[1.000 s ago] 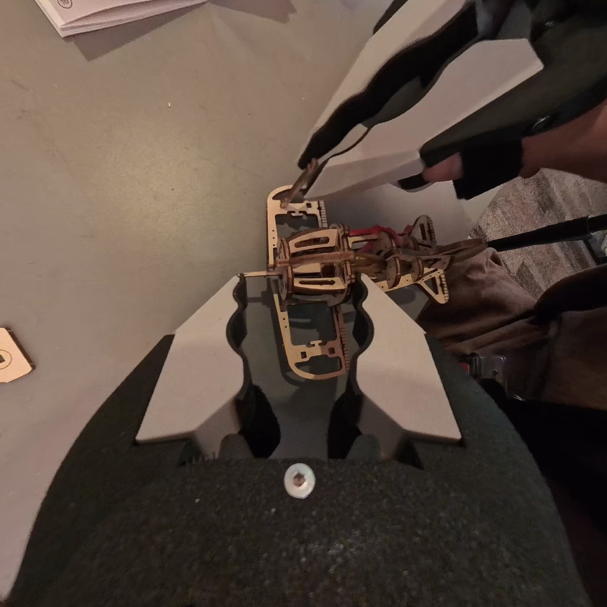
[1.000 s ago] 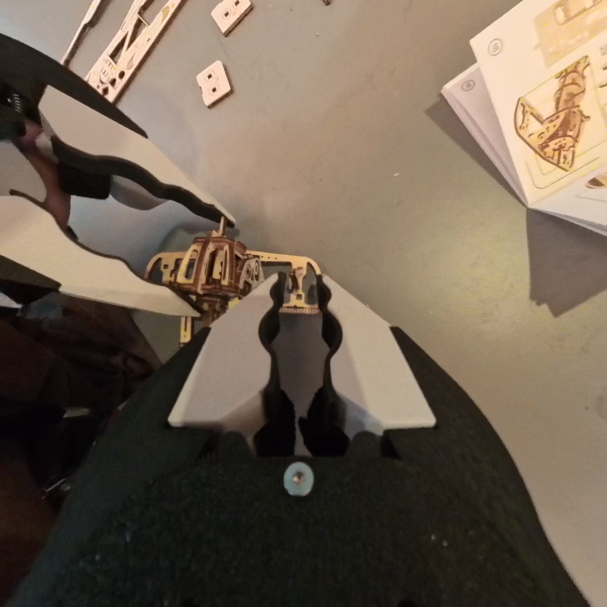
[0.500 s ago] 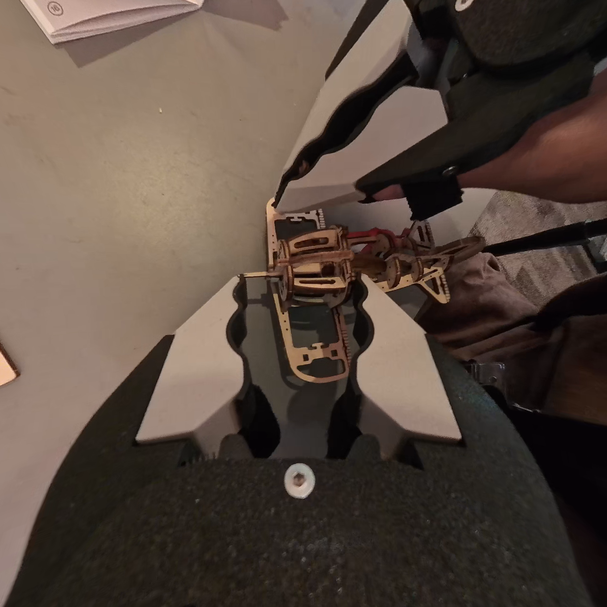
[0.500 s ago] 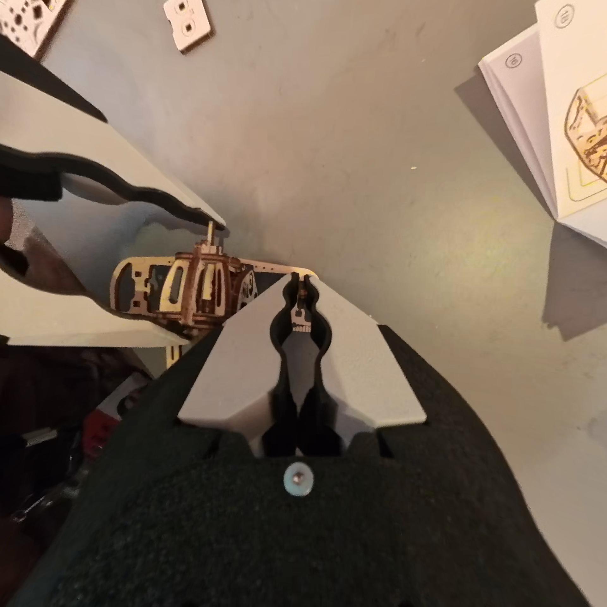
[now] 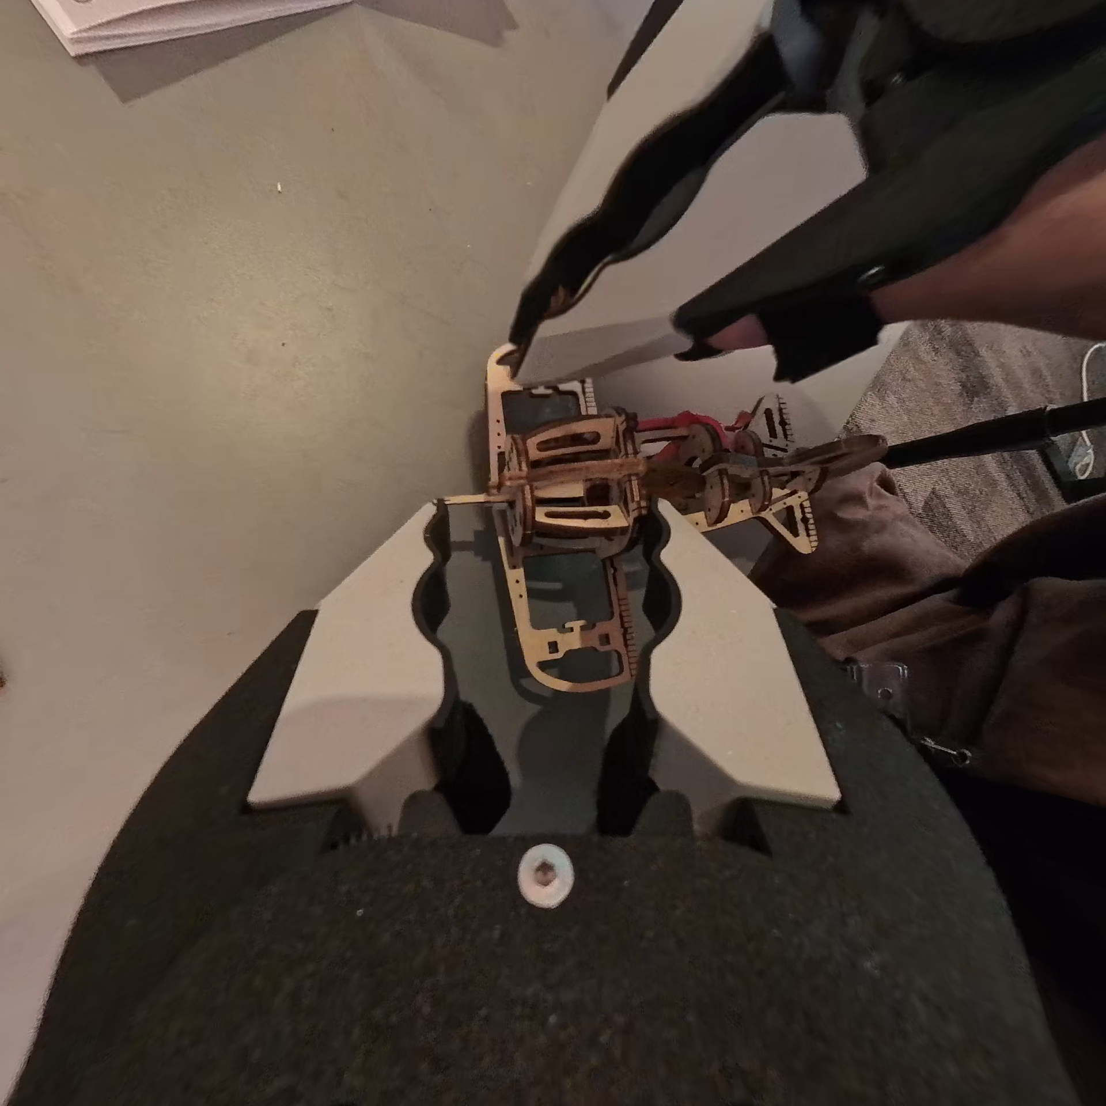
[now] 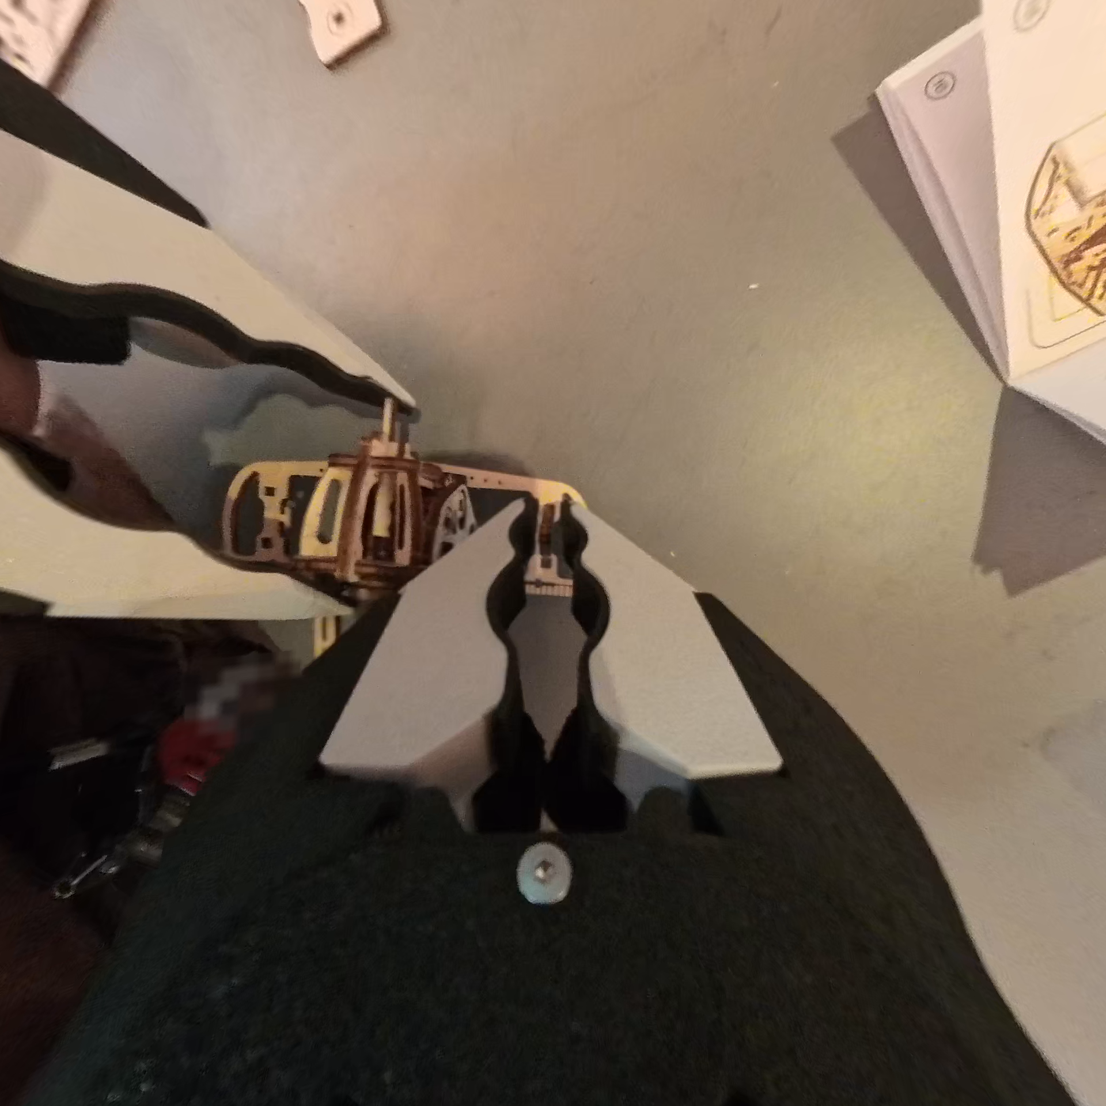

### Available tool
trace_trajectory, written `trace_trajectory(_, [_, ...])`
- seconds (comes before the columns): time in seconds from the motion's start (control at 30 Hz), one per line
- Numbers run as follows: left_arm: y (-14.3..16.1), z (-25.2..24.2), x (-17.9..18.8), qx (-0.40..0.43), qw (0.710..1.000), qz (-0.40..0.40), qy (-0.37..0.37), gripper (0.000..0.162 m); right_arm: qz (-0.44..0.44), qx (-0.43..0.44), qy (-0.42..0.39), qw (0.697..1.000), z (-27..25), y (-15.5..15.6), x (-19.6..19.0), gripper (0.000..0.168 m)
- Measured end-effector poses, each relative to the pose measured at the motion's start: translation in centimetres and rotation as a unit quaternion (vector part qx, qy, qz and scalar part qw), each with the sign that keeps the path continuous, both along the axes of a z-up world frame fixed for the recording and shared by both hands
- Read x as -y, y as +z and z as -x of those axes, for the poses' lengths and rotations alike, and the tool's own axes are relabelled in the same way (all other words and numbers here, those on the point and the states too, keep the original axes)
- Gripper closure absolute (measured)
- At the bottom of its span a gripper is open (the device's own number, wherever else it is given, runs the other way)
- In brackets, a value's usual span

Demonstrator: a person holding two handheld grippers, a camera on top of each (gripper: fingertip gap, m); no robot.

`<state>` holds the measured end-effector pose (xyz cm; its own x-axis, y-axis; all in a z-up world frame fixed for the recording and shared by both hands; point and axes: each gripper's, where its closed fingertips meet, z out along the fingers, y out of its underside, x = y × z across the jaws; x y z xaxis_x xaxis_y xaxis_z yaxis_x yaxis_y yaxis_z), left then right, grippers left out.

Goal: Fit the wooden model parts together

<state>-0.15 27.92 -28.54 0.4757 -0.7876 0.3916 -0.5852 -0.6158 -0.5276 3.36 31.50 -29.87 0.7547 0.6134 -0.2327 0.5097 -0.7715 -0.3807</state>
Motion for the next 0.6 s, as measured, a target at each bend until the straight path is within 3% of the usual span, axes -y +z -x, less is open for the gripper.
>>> trace_trajectory(0.6, [-0.01, -0.26, 0.05, 0.008, 1.0, 0.008, -0.009, 0.099, 0.072, 0.081, 0.024, 0.994, -0.46, -0.35, 0.67, 0.166])
